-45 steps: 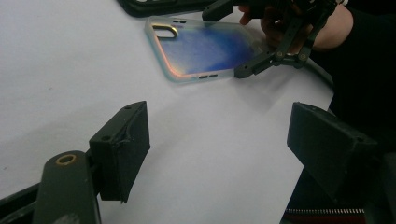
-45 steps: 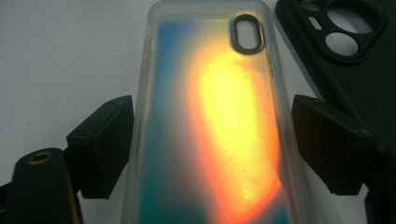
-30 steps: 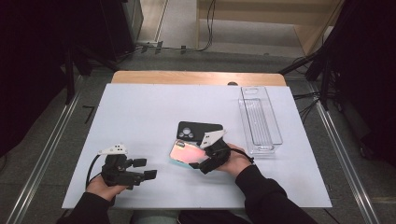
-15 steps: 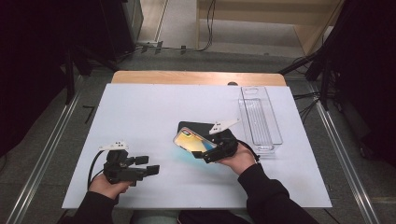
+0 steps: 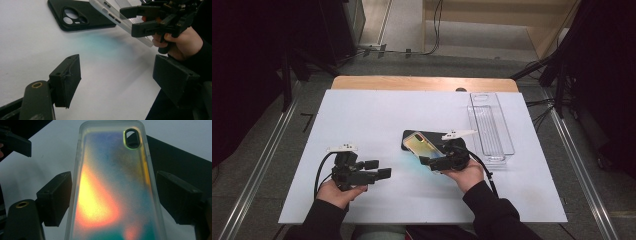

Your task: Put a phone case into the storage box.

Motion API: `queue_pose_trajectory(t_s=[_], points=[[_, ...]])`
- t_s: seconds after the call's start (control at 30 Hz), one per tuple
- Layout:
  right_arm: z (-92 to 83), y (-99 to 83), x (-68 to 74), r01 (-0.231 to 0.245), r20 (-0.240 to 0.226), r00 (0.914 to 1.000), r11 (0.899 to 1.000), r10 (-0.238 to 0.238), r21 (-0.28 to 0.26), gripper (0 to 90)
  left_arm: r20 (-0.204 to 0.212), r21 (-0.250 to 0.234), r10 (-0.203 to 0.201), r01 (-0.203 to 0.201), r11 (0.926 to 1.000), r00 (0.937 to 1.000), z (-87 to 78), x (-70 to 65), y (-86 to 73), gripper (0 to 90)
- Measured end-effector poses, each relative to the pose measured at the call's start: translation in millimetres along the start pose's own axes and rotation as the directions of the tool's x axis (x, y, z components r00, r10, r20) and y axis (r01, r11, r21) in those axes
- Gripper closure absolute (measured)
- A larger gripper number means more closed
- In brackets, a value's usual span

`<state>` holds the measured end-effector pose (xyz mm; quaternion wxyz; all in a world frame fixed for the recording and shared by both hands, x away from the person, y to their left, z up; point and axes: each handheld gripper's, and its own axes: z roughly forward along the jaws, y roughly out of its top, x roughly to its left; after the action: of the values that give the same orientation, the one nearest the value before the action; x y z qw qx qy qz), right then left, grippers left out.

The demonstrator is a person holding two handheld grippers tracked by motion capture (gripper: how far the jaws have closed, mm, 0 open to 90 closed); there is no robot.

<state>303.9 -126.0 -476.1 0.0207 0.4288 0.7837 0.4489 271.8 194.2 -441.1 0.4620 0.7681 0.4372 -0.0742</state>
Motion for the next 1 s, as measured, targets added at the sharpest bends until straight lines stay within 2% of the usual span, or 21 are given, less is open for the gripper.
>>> queue_pose_trajectory(t_s=[0.1,0.27,0.3,0.37,0.4,0.43,0.47,0.5,0.57,0.67,0.73,0.77,0.8,0.83,0.87,0.97,1.0], points=[[0.9,-0.6,2.1,-0.022,0.004,0.9997,1.000,0.022,-0.002,15.3,-0.002,0.001,-0.006,0.006,1.0000,1.0000,1.7,-0.8,2.8,22.8],[3.4,-1.7,6.9,-0.035,0.052,0.9980,0.999,0.036,-0.023,15.3,0.002,0.012,-0.030,0.030,0.9995,0.9995,6.3,-0.7,14.4,22.9],[4.3,-2.4,7.6,-0.057,0.059,0.9965,0.998,0.059,-0.038,15.3,0.006,0.011,-0.033,0.033,0.9994,0.9994,7.5,-1.1,16.3,25.4],[4.7,-2.8,8.3,-0.070,0.058,0.9956,0.996,0.073,-0.048,15.4,0.010,0.015,-0.037,0.037,0.9992,0.9992,10.9,-1.9,22.6,25.4],[6.3,-3.8,10.8,-0.094,0.068,0.9927,0.993,0.099,-0.071,15.4,0.005,0.014,-0.036,0.036,0.9992,0.9993,13.3,-3.0,27.6,25.4],[6.3,-3.8,10.8,-0.094,0.068,0.9927,0.993,0.099,-0.071,15.4,0.005,0.014,-0.036,0.036,0.9992,0.9993,13.3,-3.0,27.6,25.4],[6.8,-3.8,11.7,-0.099,0.068,0.9922,0.992,0.104,-0.078,15.3,-0.013,0.020,-0.033,0.034,0.9992,0.9994,14.6,-4.4,31.3,25.4],[7.0,-3.9,14.7,-0.094,0.102,0.9894,0.991,0.103,-0.094,15.3,-0.045,0.012,-0.025,0.026,0.9996,0.9987,15.7,-7.2,35.5,25.4],[7.4,-4.9,16.4,-0.092,0.115,0.9879,0.990,0.104,-0.107,15.3,-0.056,0.008,-0.024,0.024,0.9997,0.9981,16.9,-10.3,39.9,25.5],[8.7,-6.2,15.9,-0.118,0.099,0.9867,0.986,0.129,-0.116,15.3,-0.056,0.014,-0.023,0.023,0.9996,0.9982,19.1,-11.8,43.7,25.4],[9.7,-6.7,15.5,-0.148,0.082,0.9837,0.979,0.160,-0.139,15.3,-0.067,0.010,-0.045,0.045,0.9989,0.9968,23.4,-12.5,50.7,25.4],[9.7,-6.7,15.5,-0.148,0.082,0.9837,0.979,0.160,-0.139,15.3,-0.067,0.010,-0.045,0.045,0.9989,0.9968,23.4,-12.5,50.7,25.4],[9.7,-6.6,15.8,-0.159,0.075,0.9823,0.976,0.171,-0.150,15.3,-0.070,0.008,-0.044,0.045,0.9990,0.9966,24.5,-12.3,53.1,25.4],[10.0,-6.1,15.9,-0.178,0.040,0.9815,0.970,0.187,-0.166,15.3,-0.072,0.001,-0.048,0.048,0.9989,0.9963,27.0,-11.2,57.4,25.4],[10.0,-6.1,15.9,-0.178,0.040,0.9815,0.970,0.187,-0.166,15.3,-0.072,0.001,-0.048,0.048,0.9989,0.9963,27.0,-11.2,57.4,25.4],[12.4,-9.0,13.3,-0.214,0.013,0.9753,0.956,0.221,-0.200,15.3,-0.080,-0.003,-0.071,0.071,0.9975,0.9942,34.8,-6.5,62.3,25.4],[12.4,-9.0,13.3,-0.214,0.013,0.9753,0.956,0.221,-0.200,15.3,-0.080,-0.003,-0.071,0.071,0.9975,0.9942,34.8,-6.5,62.3,25.4]])
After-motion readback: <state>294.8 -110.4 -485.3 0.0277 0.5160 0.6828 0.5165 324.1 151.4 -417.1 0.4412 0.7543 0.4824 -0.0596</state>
